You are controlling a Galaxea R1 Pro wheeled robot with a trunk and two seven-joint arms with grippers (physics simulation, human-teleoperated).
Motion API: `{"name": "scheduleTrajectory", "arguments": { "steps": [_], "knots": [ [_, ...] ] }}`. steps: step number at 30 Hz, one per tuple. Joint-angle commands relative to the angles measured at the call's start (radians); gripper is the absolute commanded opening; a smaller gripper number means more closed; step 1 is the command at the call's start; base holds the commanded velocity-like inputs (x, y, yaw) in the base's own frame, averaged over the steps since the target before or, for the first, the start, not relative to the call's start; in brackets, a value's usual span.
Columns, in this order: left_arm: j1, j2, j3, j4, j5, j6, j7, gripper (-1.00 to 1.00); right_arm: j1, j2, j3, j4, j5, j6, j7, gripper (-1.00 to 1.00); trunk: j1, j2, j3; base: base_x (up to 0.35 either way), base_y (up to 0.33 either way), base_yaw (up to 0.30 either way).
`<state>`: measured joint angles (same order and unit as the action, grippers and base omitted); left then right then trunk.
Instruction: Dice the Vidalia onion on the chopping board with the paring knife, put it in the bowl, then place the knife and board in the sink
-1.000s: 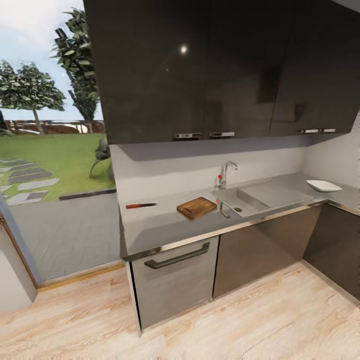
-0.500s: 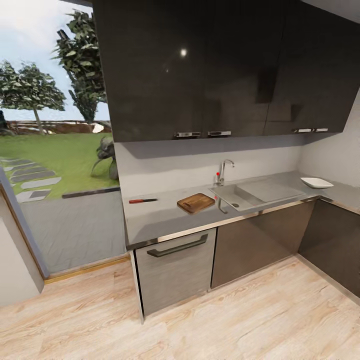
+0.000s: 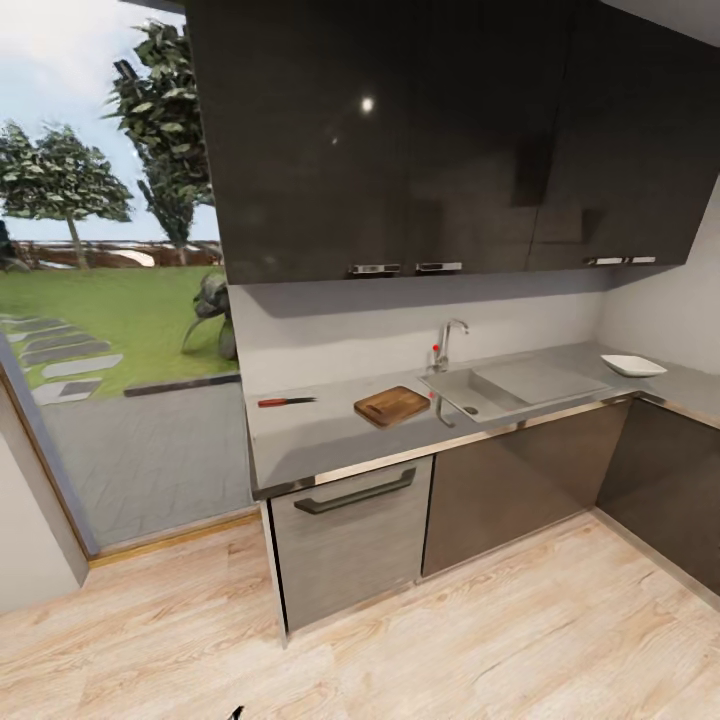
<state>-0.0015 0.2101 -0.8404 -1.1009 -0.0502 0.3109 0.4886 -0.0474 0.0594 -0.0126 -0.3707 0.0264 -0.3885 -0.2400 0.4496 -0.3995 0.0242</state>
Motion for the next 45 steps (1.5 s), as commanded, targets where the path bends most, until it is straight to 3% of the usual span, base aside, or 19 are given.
{"name": "scheduleTrajectory", "arguments": {
  "steps": [1,4,5,6,10,11,12,13,16,18,19,22,23,31,34,37,39,43,45],
  "knots": [
    [0.0,0.016,0.01,-0.098,-0.029,0.068,-0.039,1.0,0.0,0.0,-0.001,0.002,0.003,-0.003,-0.003,1.0,0.0,-0.001,0.0,0.0,0.0,0.0],
    [0.0,0.031,0.058,-0.268,-0.102,0.183,-0.152,1.0,0.0,0.0,-0.001,0.004,0.003,-0.003,-0.004,1.0,0.0,-0.001,0.0,0.0,0.0,0.0],
    [0.0,0.032,0.083,-0.335,-0.149,0.226,-0.225,1.0,0.0,0.0,-0.001,0.005,0.003,-0.003,-0.003,1.0,0.0,-0.001,0.0,0.0,0.0,0.0],
    [0.0,0.021,0.108,-0.392,-0.225,0.264,-0.335,1.0,0.0,0.0,-0.001,0.005,0.003,-0.003,-0.003,1.0,0.0,-0.001,0.0,0.0,0.0,0.0],
    [0.0,-0.032,0.128,-0.431,-0.374,0.292,-0.441,1.0,0.0,0.0,-0.001,0.005,0.003,-0.003,-0.003,1.0,0.0,-0.001,0.0,0.0,0.0,0.0],
    [0.0,-0.071,0.142,-0.438,-0.454,0.298,-0.47,1.0,0.0,0.0,-0.001,0.006,0.003,-0.003,-0.003,1.0,0.0,-0.001,0.0,0.0,0.0,0.0],
    [0.0,-0.095,0.151,-0.44,-0.495,0.299,-0.485,1.0,0.0,0.0,-0.001,0.006,0.003,-0.003,-0.003,1.0,0.0,-0.001,0.0,0.0,0.0,0.0],
    [0.0,-0.143,0.168,-0.444,-0.566,0.302,-0.518,1.0,0.0,0.0,-0.001,0.006,0.003,-0.003,-0.003,1.0,0.0,-0.001,0.0,0.0,0.0,0.0],
    [0.0,-0.23,0.199,-0.447,-0.693,0.303,-0.589,1.0,0.0,0.0,-0.001,0.006,0.003,-0.003,-0.004,1.0,0.0,-0.001,0.0,0.0,0.0,0.0],
    [-0.006,-0.309,0.219,-0.449,-0.852,0.304,-0.66,1.0,0.0,0.0,-0.001,0.006,0.003,-0.003,-0.003,1.0,0.0,-0.001,0.0,0.0,0.0,0.0],
    [-0.014,-0.327,0.222,-0.449,-0.902,0.305,-0.68,1.0,0.0,0.0,-0.001,0.006,0.003,-0.003,-0.003,1.0,0.0,-0.001,0.0,0.0,0.0,0.0],
    [-0.035,-0.349,0.227,-0.45,-0.958,0.305,-0.703,1.0,0.0,0.0,-0.001,0.006,0.003,-0.003,-0.003,1.0,0.0,-0.001,0.0,0.0,0.0,0.0],
    [-0.087,-0.362,0.229,-0.451,-0.986,0.306,-0.714,1.0,0.0,0.0,-0.001,0.006,0.003,-0.003,-0.003,1.0,0.0,-0.001,0.0,0.0,0.0,0.0],
    [-0.238,-0.367,0.237,-0.451,-0.995,0.312,-0.721,1.0,0.0,0.0,-0.001,0.006,0.003,-0.002,-0.003,1.0,0.0,-0.001,0.0,0.0,0.0,0.0],
    [-0.317,-0.366,0.314,-0.449,-1.002,0.313,-0.761,1.0,0.0,0.0,-0.001,0.006,0.003,-0.002,-0.003,1.0,0.0,-0.001,0.0,0.0,0.0,0.0],
    [-0.461,-0.362,0.418,-0.427,-1.023,0.313,-0.878,1.0,0.0,0.0,-0.001,0.006,0.003,-0.002,-0.003,1.0,0.0,-0.001,0.0,0.0,0.0,0.0],
    [-0.517,-0.361,0.461,-0.405,-1.031,0.313,-0.902,1.0,0.0,0.0,-0.001,0.006,0.003,-0.002,-0.003,1.0,0.0,-0.001,0.0,0.0,0.0,0.0],
    [-0.693,-0.36,0.505,-0.338,-1.041,0.331,-0.961,1.0,0.0,0.0,-0.001,0.006,0.003,-0.002,-0.003,1.0,0.0,-0.001,0.0,0.0,0.0,0.0],
    [-0.745,-0.36,0.509,-0.319,-1.043,0.355,-0.996,1.0,0.0,0.0,-0.001,0.006,0.003,-0.002,-0.003,1.0,0.0,-0.001,0.0,0.0,0.0,0.0]
  ]
}}
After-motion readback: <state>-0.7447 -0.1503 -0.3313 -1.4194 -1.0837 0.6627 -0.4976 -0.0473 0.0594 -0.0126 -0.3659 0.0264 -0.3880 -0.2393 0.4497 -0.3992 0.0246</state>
